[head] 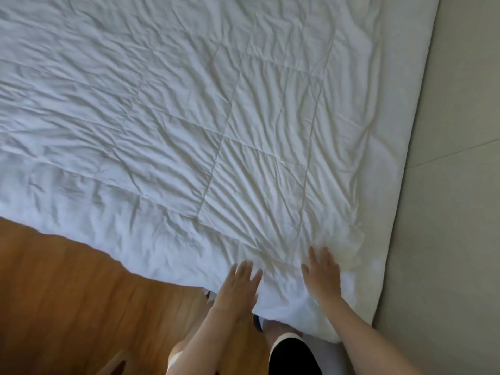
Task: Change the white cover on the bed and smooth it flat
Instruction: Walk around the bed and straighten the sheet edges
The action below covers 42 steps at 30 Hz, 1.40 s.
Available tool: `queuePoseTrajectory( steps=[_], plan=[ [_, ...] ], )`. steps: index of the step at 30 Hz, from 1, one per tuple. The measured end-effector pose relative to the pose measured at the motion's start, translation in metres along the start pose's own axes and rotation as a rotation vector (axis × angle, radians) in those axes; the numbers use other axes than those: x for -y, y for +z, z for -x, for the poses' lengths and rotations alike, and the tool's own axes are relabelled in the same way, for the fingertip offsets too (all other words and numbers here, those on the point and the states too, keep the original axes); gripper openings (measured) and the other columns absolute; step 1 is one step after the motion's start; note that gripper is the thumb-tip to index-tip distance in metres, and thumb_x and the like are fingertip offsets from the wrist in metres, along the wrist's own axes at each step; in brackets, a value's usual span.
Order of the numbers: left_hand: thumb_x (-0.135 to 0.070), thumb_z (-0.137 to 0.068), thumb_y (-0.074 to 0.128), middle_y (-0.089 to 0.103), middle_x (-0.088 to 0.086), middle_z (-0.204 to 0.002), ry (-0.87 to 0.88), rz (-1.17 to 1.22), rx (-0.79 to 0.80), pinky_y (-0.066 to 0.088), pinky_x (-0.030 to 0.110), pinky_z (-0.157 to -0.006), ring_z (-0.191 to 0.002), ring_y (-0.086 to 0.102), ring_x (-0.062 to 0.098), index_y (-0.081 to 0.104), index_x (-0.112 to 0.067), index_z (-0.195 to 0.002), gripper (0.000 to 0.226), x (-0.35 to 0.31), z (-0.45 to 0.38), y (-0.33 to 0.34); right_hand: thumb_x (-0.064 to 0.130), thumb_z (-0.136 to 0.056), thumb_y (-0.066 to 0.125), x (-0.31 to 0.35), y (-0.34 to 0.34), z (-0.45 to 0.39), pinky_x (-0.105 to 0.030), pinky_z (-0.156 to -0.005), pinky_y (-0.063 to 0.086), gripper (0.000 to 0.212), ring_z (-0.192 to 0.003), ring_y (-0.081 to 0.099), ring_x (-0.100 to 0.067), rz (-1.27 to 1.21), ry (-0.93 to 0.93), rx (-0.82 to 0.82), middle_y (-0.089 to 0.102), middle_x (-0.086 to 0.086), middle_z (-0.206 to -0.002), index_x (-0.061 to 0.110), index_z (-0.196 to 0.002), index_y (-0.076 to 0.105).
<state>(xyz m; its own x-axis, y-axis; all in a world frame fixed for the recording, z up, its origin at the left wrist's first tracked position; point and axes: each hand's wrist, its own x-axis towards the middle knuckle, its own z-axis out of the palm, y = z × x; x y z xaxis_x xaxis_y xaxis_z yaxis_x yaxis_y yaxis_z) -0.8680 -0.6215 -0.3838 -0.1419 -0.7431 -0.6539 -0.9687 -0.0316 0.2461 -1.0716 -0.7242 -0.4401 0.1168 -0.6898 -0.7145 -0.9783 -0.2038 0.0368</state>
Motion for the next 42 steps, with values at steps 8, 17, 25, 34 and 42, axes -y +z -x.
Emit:
queuePoseTrajectory(
  steps=[8, 17, 25, 34, 42],
  plan=[
    [-0.033, -0.101, 0.041, 0.030, 0.019, -0.153, -0.295, -0.006, -0.045, 0.024, 0.041, -0.115, -0.142, 0.028, 0.032, 0.025, -0.011, -0.151, 0.057, 0.109, 0.150, -0.061, 0.038, -0.103, 0.032, 0.084, -0.087, 0.100, -0.038, -0.113, 0.025, 0.053, -0.142, 0.023, -0.030, -0.037, -0.181, 0.100, 0.020, -0.015, -0.157, 0.014, -0.150, 0.027],
    [-0.028, -0.096, 0.044, 0.054, 0.009, -0.119, -0.357, 0.227, -0.111, 0.043, 0.036, -0.086, -0.112, 0.053, 0.028, 0.050, -0.011, -0.120, 0.030, 0.252, 0.283, -0.084, 0.035, -0.102, 0.034, 0.266, -0.125, 0.163, -0.037, -0.097, 0.040, 0.049, -0.126, 0.044, -0.030, -0.065, -0.176, 0.140, 0.042, -0.014, -0.143, 0.012, -0.145, 0.034],
    [-0.032, -0.098, 0.042, 0.061, 0.008, -0.124, -0.765, 0.759, -0.156, 0.048, 0.034, -0.087, -0.109, 0.059, 0.026, 0.049, -0.013, -0.133, 0.040, 0.401, 0.370, -0.057, 0.036, -0.100, 0.040, 0.485, -0.153, 0.193, -0.034, -0.097, 0.040, 0.048, -0.125, 0.049, -0.027, -0.071, -0.377, 0.278, 0.047, -0.010, -0.143, 0.018, -0.145, 0.037],
    [-0.036, -0.099, 0.043, 0.060, 0.004, -0.131, -0.918, 0.989, -0.135, 0.046, 0.033, -0.093, -0.114, 0.059, 0.025, 0.048, -0.017, -0.135, 0.041, 0.534, 0.412, -0.058, 0.037, -0.100, 0.040, 0.701, -0.177, 0.176, -0.032, -0.103, 0.038, 0.050, -0.127, 0.046, -0.025, 0.096, -0.574, 0.380, 0.044, -0.008, -0.145, 0.018, -0.146, 0.036],
    [-0.035, -0.099, 0.042, 0.058, 0.006, -0.133, -1.170, 1.141, -0.107, 0.044, 0.035, -0.096, -0.118, 0.056, 0.026, 0.048, -0.018, -0.135, 0.041, 0.675, 0.466, -0.065, 0.036, -0.101, 0.038, 0.893, -0.195, 0.157, -0.033, -0.101, 0.038, 0.048, -0.128, 0.046, -0.026, 0.314, -0.735, 0.391, 0.044, -0.007, -0.147, 0.019, -0.145, 0.037]
  ],
)
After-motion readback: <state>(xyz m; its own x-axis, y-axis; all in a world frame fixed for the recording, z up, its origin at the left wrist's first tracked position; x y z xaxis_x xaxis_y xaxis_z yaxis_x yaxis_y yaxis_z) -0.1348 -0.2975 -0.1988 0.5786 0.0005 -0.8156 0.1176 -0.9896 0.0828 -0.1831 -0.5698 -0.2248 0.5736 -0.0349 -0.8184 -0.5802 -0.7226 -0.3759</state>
